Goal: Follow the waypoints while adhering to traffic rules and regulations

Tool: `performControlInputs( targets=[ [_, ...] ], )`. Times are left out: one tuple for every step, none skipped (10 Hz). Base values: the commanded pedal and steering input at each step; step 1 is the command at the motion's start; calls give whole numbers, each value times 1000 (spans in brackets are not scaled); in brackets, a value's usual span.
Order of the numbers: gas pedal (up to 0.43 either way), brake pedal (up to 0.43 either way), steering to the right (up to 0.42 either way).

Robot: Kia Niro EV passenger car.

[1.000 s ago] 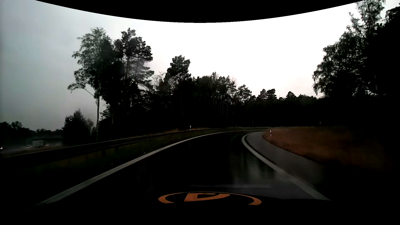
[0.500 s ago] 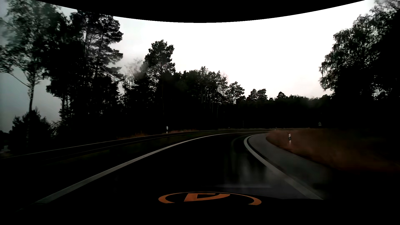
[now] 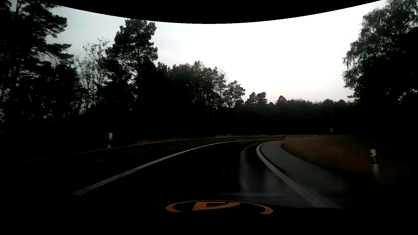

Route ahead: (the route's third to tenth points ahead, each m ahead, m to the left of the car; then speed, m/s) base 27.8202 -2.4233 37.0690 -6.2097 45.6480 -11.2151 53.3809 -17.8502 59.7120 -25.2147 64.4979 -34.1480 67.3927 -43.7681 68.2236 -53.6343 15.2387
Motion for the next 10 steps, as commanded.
performControlInputs(
  targets=[
    [79,0,51],
    [79,0,51],
    [79,0,50],
    [79,0,50],
    [87,0,50],
    [87,0,50],
    [87,0,50],
    [87,0,52],
    [87,0,54],
    [87,0,58]
  ],
)
